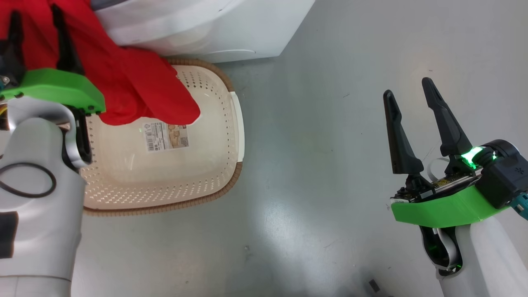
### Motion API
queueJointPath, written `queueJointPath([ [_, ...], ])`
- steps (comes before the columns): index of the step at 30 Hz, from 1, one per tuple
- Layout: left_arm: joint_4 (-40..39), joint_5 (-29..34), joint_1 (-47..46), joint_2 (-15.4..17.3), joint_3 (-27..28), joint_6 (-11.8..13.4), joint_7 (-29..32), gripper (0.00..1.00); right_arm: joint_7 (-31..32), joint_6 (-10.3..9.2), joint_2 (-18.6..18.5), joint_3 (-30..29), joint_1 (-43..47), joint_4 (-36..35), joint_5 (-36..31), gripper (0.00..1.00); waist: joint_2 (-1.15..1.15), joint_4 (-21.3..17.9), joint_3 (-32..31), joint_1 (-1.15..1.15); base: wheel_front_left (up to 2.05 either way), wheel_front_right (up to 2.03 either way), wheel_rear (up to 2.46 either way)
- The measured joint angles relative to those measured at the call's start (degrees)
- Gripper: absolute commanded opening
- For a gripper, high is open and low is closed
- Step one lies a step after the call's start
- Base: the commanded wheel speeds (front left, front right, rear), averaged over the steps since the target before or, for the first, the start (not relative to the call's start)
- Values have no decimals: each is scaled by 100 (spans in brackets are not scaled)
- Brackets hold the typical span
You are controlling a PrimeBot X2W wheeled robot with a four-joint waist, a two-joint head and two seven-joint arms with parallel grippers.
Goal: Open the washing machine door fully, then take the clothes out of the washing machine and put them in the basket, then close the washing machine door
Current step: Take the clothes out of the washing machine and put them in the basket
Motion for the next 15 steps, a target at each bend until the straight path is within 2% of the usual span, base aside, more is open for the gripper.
queueJointPath([
  [1, 24, 0, -20, 5, 0, -1, -13, 0, -1, 0, 0, 0, 0, 0, 0, 100, 0, -1, -1, 0, 0, 0, 0],
  [10, 86, 1, -203, 22, -10, -107, -31, 0, -1, 0, 0, -5, -1, 1, 0, 100, 0, 34, -20, 0, 0, 0, 0],
  [15, -318, 8, -148, 9, 1, -143, -5, 0, 0, 1, 0, -8, -1, 3, 0, 100, 0, 73, -26, 0, 0, 0, 0],
])
